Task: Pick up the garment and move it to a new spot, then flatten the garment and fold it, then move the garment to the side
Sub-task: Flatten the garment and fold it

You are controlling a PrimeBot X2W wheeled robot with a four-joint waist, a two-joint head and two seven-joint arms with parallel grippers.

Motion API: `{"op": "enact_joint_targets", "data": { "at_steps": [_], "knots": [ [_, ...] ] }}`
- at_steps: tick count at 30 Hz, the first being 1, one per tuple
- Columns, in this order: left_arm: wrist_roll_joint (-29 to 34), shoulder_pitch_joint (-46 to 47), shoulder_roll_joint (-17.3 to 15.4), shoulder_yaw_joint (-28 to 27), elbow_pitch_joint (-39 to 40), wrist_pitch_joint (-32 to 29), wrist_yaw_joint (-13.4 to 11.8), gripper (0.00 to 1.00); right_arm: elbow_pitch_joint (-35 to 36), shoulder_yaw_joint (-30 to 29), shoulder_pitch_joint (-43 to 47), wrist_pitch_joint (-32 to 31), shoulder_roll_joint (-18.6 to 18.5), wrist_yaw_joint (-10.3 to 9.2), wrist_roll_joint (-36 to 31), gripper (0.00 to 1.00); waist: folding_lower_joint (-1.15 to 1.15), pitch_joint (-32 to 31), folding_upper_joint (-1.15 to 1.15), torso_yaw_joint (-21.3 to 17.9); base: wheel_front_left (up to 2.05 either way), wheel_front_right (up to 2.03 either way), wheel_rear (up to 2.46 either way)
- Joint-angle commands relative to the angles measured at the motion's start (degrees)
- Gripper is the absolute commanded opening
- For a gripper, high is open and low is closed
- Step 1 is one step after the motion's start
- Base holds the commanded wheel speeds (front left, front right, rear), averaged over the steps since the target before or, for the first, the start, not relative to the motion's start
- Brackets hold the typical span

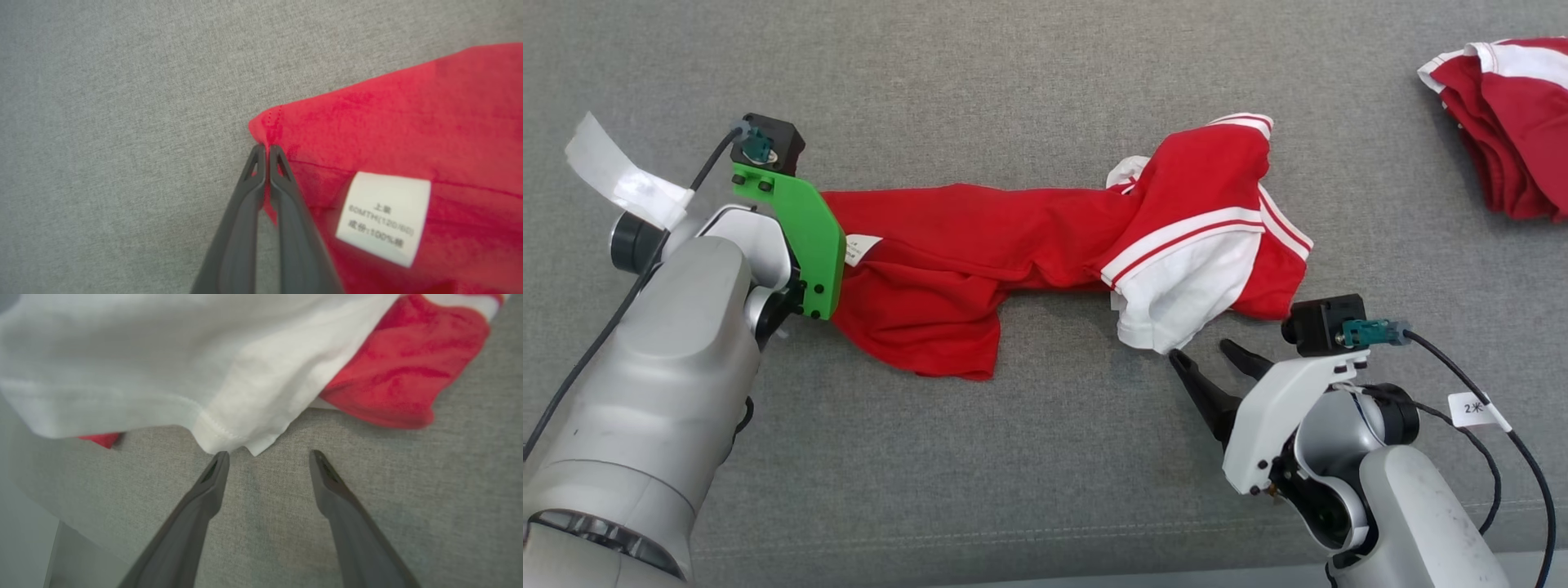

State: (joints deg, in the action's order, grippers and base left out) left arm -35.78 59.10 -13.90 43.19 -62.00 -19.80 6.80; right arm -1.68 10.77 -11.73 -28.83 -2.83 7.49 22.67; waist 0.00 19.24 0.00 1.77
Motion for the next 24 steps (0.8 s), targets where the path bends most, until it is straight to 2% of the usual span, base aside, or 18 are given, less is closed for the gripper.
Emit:
{"op": "enact_joint_targets", "data": {
  "at_steps": [1, 10, 16, 17, 18, 19, 20, 21, 24],
  "knots": [
    [-0.3, 0.7, 0.2, 0.2, -0.3, 0.3, 0.1, 0.00, -0.5, 0.0, -0.7, 0.4, -0.1, -0.01, 0.5, 1.00, 0.00, 0.1, 0.00, 0.2, 0.00, 0.00, 0.00],
    [-1.1, 1.1, 1.4, 1.0, -1.3, 1.5, 0.4, 0.00, -7.6, 2.0, -4.9, 2.9, -0.1, -0.01, -0.1, 1.00, 0.00, 0.1, 0.00, 1.7, 0.00, 0.00, 0.00],
    [-1.6, 1.2, 2.1, 1.8, -1.9, 2.2, 0.6, 0.00, -9.7, 3.4, -6.6, 3.2, -0.2, -0.01, -1.3, 1.00, 0.00, 0.0, 0.00, 2.6, 0.00, 0.00, 0.00],
    [-1.8, 1.3, 2.2, 1.9, -2.0, 2.2, 0.6, 0.00, -9.9, 3.5, -6.8, 3.0, -0.1, -0.01, -1.6, 0.94, 0.00, 0.0, 0.00, 2.8, 0.00, 0.00, 0.00],
    [-1.9, 1.4, 2.3, 2.1, -2.1, 2.3, 0.6, 0.00, -10.2, 3.4, -6.7, 2.7, -0.1, -0.01, -1.9, 0.59, 0.00, 0.0, 0.00, 3.0, 0.00, 0.00, 0.00],
    [-2.0, 1.4, 2.3, 2.2, -2.2, 2.4, 0.6, 0.00, -10.2, 3.3, -6.7, 2.6, -0.1, -0.01, -2.1, 0.41, 0.00, 0.0, 0.00, 3.0, 0.00, 0.00, 0.00],
    [-2.2, 1.5, 2.4, 2.2, -2.2, 2.6, 0.6, 0.00, -10.1, 3.3, -6.7, 2.6, -0.1, -0.01, -2.2, 0.35, 0.00, 0.0, 0.00, 3.0, 0.00, 0.00, 0.00],
    [-2.1, 1.5, 2.4, 2.3, -2.3, 2.7, 0.6, 0.00, -10.1, 3.1, -6.6, 2.5, -0.1, -0.01, -2.3, 0.35, 0.00, 0.0, 0.00, 3.0, 0.00, 0.00, 0.00],
    [-2.4, 1.8, 2.2, 2.5, -2.4, 2.8, 0.7, 0.00, -10.0, 2.3, -6.4, 1.9, -0.2, -0.01, -3.4, 0.42, 0.00, 0.1, 0.00, 2.8, 0.00, 0.00, 0.00]
  ]
}}
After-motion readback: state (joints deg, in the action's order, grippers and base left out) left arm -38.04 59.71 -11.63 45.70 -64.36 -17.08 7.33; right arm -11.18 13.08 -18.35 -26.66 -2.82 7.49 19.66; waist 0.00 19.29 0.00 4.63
